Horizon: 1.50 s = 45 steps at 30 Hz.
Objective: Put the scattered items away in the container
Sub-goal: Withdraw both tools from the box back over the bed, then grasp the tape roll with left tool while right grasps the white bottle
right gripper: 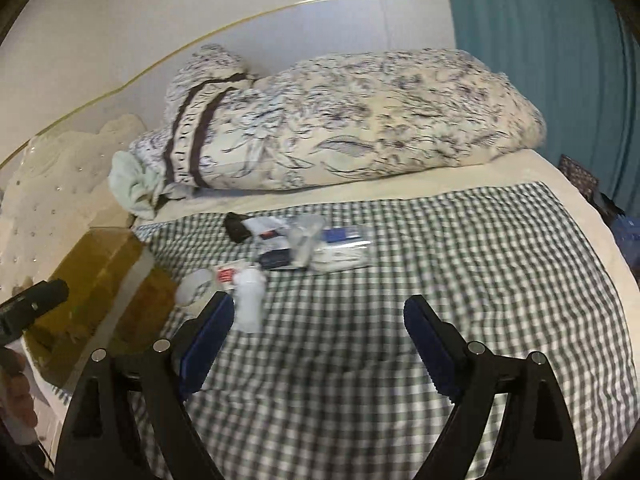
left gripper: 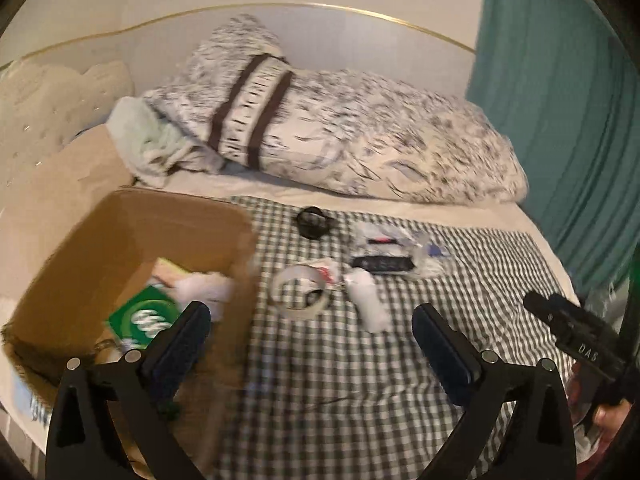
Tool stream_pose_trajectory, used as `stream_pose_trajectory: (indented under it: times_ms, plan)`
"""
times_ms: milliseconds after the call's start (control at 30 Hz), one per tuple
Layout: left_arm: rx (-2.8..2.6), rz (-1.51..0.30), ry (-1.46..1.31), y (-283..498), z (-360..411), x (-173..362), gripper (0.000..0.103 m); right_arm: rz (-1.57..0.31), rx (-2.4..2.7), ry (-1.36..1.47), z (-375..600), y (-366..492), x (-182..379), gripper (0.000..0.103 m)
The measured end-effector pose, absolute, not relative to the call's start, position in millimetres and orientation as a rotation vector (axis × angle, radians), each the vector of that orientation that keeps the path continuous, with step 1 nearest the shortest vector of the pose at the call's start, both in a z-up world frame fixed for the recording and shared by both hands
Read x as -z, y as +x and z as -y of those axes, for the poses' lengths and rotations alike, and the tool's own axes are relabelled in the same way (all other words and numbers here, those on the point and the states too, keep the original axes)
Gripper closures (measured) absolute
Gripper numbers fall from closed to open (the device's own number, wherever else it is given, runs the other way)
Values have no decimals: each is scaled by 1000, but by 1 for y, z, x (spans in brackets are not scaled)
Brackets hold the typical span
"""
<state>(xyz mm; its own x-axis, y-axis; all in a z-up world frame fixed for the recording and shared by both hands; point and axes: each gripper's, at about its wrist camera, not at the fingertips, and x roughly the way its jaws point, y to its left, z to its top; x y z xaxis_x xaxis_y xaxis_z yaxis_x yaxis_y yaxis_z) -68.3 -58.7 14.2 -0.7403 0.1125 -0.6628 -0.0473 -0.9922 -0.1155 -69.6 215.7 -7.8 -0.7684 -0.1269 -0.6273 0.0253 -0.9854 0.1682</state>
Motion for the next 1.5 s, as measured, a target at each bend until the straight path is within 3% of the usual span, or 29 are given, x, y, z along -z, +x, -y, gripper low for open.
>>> stream_pose_trajectory:
  times_ms: [367,767,1100,1200,1267,1333,1500]
  plan:
    - [-2737,29,-1254,-109,0,47,0,186,2864,1105,-238,-92,37,16]
    - [-2806,48,-1304,-145,14,86,0,160,2788,1187,-226,-121,60,16]
    - [-2816,-137,-1303,-171,12,115,0,110,2672,1248,-188,-133,75,16]
    - [-2812,-138,-1312,-182,20,121,9,90,2651,1270,-181,-135,80,16]
    - [-2799,-85,-1362,-193,32,128,32,91,2642,1285,-178,-137,84,16]
    - [-2767,-8,-1418,-200,44,138,41,89,2632,1301,-175,-139,87,16]
    - [-2707,-3,-1430,-207,46,152,43,72,2620,1330,-165,-145,94,16]
